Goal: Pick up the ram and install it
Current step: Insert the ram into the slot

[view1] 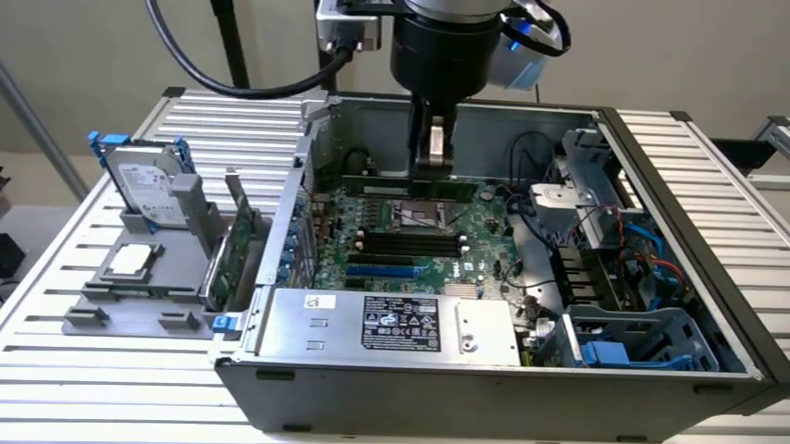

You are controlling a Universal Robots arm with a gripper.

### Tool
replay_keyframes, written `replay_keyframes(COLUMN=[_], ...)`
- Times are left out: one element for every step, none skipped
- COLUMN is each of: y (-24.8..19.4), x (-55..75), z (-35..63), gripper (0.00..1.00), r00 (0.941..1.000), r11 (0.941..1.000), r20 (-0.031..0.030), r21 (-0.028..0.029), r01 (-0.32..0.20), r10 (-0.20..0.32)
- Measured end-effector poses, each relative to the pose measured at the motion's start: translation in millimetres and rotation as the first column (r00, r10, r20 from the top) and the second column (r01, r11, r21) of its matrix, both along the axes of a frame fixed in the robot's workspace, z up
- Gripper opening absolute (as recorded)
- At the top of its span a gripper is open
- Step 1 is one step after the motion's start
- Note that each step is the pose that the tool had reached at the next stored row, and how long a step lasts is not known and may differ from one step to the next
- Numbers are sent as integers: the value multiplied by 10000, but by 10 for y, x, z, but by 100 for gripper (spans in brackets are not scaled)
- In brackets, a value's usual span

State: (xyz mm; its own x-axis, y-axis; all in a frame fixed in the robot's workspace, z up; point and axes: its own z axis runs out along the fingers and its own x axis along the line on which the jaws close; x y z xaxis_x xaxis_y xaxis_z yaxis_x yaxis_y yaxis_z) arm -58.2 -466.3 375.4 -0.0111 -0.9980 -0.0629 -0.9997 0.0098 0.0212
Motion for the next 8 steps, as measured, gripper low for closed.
replay_keyframes(y=[46, 91, 136, 183, 229, 274, 317, 362], x=[7, 14, 21, 28, 34, 39, 45, 51], z=[-8, -16, -25, -35, -48, -62, -77, -92], gripper=[0, 0, 0, 0, 0, 0, 0, 0], r00=[10000, 10000, 10000, 10000, 10000, 10000, 10000, 10000], r11=[10000, 10000, 10000, 10000, 10000, 10000, 10000, 10000], r20=[0, 0, 0, 0, -1, 0, 0, 0], r21=[0, 0, 0, 0, 0, -1, 0, 0], r01=[0, -1, -1, 0, 0, 1, 0, 0], r10=[0, 1, 1, 0, 0, -1, 0, 0])
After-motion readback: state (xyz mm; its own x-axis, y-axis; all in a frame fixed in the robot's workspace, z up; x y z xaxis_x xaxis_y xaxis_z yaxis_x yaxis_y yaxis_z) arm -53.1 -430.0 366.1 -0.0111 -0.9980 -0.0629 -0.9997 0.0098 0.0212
